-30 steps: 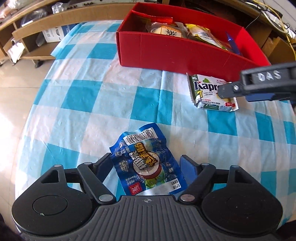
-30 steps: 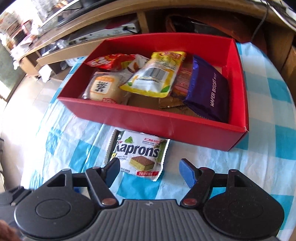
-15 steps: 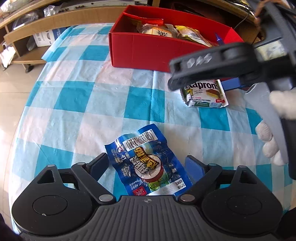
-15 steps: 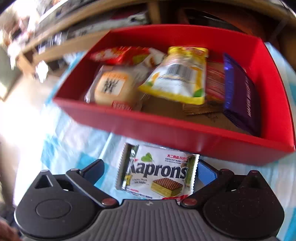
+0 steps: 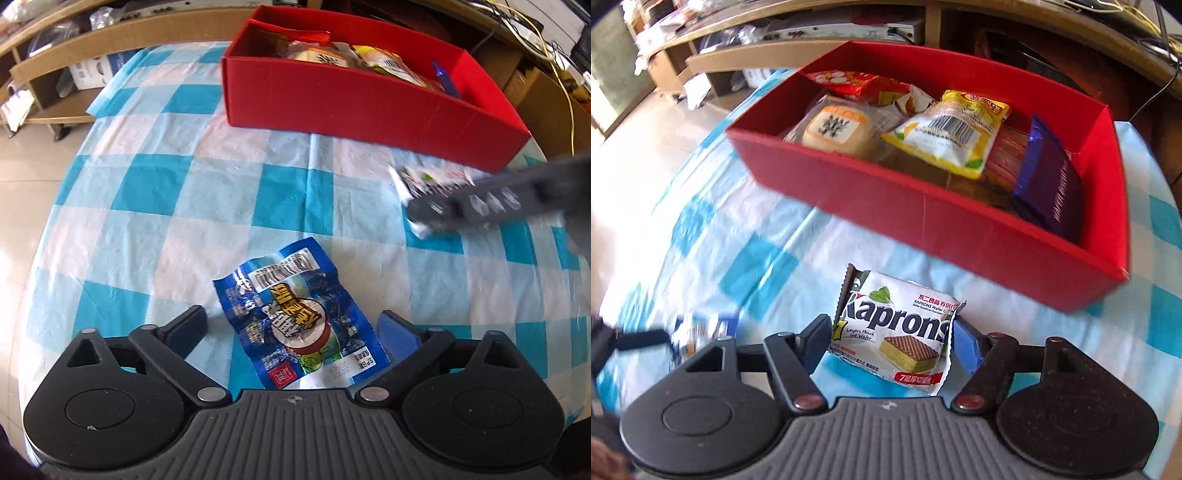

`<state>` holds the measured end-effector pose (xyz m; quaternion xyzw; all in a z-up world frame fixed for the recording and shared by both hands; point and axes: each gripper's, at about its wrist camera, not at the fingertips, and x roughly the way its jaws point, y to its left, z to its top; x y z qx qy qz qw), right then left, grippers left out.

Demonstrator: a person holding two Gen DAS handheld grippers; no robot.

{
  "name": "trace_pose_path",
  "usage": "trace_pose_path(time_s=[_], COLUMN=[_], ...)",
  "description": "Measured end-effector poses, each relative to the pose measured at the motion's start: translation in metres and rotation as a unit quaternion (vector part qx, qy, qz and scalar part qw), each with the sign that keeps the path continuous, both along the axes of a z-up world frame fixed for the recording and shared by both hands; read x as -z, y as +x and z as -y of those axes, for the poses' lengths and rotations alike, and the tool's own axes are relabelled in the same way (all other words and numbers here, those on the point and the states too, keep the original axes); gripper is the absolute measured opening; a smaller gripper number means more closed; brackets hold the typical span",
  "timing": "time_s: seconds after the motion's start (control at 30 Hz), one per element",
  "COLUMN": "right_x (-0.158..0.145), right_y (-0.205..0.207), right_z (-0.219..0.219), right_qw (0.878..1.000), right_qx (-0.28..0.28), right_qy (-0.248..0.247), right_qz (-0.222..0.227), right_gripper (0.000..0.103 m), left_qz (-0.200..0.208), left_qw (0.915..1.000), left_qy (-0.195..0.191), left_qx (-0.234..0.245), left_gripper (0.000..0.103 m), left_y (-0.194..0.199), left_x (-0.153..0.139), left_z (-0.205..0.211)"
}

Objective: Organize snacks
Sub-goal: 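Grasp the blue sausage packet with left gripper while right grasps the Kaprons packet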

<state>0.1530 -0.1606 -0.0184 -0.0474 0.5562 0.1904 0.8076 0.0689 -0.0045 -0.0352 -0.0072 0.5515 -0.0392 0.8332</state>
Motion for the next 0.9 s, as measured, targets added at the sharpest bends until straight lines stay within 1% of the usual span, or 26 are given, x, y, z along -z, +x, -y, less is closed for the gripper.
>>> trace_pose_path(time_s=[0.03,0.07,0.2,0.4,0.6,0.73,0.83,0.9], right_x=[-0.003,-0.007,-0.022,-0.031,-0.038,-0.031,-0.023,-0.019], right_y=[-0.005,-0.009,-0.019,-0.018,-0.02,-0.02,-0.021,-0.02], right_z=[0.004,0.007,0.014,0.018,0.023,0.023,0.019,0.017], right_qw=[1.0,1.0,1.0,0.998,0.998,0.998,0.999,0.999], right_qx=[-0.001,-0.001,-0.001,0.001,0.004,0.005,-0.001,-0.003], right_qy=[0.002,0.007,0.027,0.049,0.06,0.053,0.045,0.042], right_qz=[0.001,0.003,0.015,0.026,0.035,0.024,0.015,0.008], right_gripper=[0.076,0.076,0.076,0.076,0.076,0.076,0.076,0.076], left_qz=[0.002,0.005,0.012,0.011,0.016,0.008,0.001,0.003], left_qw=[1.0,1.0,0.9998,0.9999,0.9998,1.0,1.0,0.9999], left_qy=[0.003,0.004,0.004,-0.003,-0.003,-0.002,-0.002,0.012], left_qx=[-0.003,-0.005,-0.012,-0.01,-0.011,0.0,-0.002,0.004], left_gripper=[0.095,0.089,0.077,0.075,0.074,0.075,0.078,0.09], left_y=[0.0,0.0,0.002,0.0,0.001,-0.001,-0.001,0.002], left_x=[-0.001,-0.002,-0.005,-0.009,-0.011,-0.008,-0.002,0.001], left_z=[0.0,0.0,0.001,0.004,0.006,0.011,0.012,0.015])
